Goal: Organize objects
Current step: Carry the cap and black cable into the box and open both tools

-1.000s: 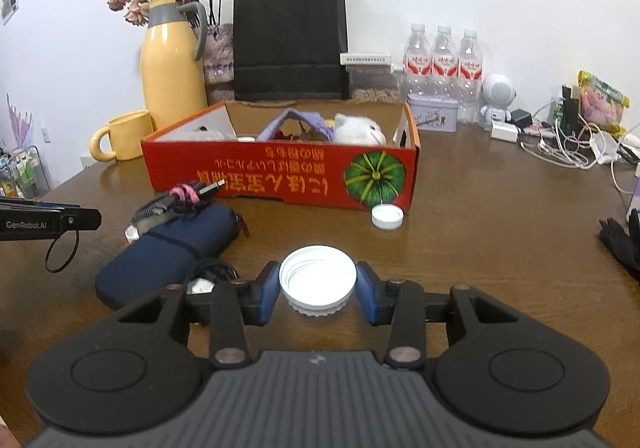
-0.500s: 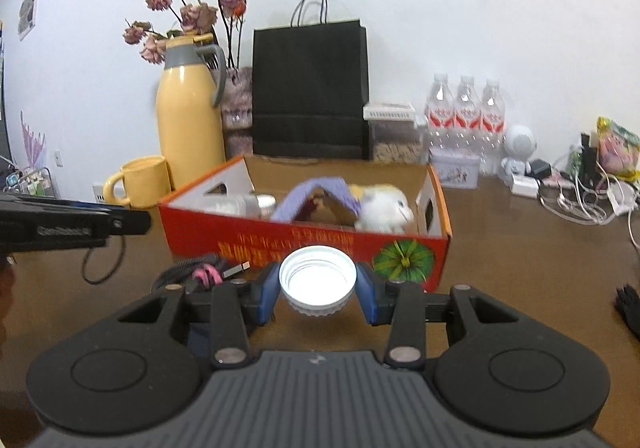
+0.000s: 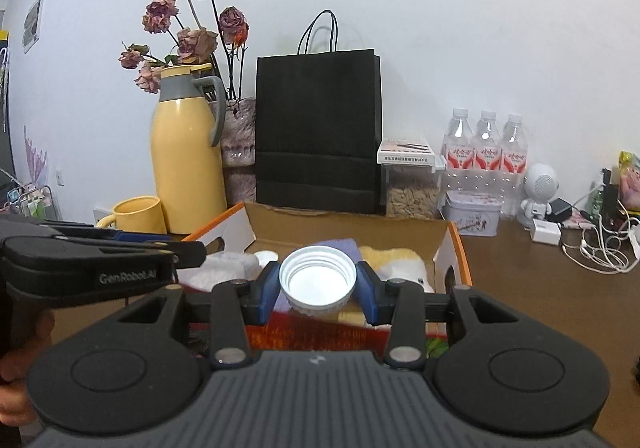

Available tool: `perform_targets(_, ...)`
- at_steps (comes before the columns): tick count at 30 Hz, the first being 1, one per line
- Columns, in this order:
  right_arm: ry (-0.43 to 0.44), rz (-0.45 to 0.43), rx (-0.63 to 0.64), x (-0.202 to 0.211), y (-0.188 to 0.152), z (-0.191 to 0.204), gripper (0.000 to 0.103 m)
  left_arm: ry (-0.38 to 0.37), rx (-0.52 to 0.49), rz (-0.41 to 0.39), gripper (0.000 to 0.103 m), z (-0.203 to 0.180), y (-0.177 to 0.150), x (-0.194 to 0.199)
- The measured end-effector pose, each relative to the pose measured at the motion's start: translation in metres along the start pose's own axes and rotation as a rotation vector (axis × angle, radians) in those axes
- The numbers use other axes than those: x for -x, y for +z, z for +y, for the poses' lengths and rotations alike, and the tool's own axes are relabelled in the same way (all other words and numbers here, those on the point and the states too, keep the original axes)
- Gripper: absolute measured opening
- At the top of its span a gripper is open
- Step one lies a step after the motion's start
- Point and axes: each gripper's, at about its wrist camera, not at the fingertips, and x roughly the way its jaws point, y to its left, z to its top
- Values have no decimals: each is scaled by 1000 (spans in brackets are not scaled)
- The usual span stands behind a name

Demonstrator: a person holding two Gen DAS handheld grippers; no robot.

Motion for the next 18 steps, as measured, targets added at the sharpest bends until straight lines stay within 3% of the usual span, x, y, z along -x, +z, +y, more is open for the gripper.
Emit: perform_targets(18, -7, 58, -21, -100, 17, -33, 41, 26, 20, 20, 27, 7, 33, -96)
